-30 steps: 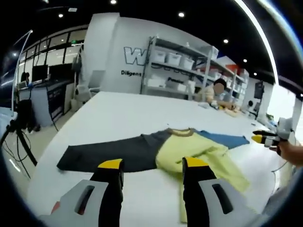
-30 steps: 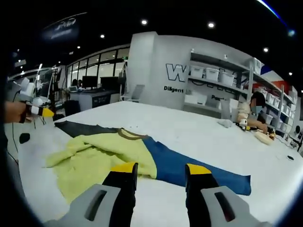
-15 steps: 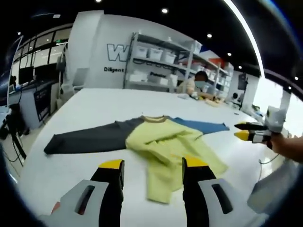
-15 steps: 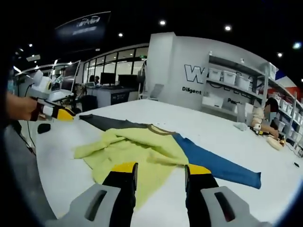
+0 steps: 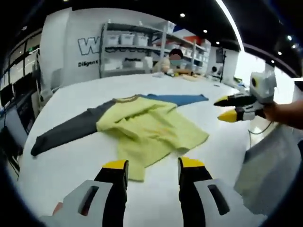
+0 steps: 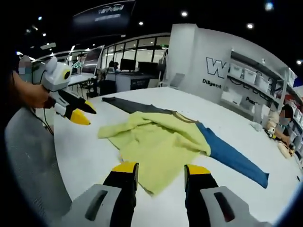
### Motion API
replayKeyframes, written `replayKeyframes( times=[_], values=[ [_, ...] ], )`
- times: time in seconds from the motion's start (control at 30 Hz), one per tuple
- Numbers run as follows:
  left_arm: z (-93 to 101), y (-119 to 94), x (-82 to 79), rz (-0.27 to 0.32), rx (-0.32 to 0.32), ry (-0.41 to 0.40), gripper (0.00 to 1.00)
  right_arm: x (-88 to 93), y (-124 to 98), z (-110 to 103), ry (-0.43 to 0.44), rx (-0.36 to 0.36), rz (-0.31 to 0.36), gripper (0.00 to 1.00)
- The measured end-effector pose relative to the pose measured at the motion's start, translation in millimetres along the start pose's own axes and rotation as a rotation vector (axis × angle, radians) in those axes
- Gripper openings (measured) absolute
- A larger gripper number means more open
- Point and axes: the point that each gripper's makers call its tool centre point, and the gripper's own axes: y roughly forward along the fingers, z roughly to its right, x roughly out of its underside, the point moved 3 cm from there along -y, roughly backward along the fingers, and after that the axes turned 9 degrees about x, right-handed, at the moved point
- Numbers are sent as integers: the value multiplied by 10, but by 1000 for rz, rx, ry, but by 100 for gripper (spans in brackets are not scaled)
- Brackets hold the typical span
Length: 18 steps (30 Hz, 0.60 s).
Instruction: Fold the garment on the visible template until the final outline fits inside the template.
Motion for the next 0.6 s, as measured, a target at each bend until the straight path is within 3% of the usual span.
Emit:
replayKeyframes(
  times=[0.17,0.2,0.4,0.53,0.6],
  values=[
    [-4,57,77,-69,10,84,32,81,71,-58,-16,-36,-33,34],
    [-23,67,98,-92,4,115,31,144,90,-95,-11,-63,-68,32],
    [-103,148,177,-118,0,120,28,399,189,-138,-5,-90,-186,28],
    [-163,188,226,-131,-9,115,27,484,227,-114,92,-95,-232,27],
    [-199,203,256,-135,-13,102,26,529,249,-129,196,-116,-260,27]
  ],
)
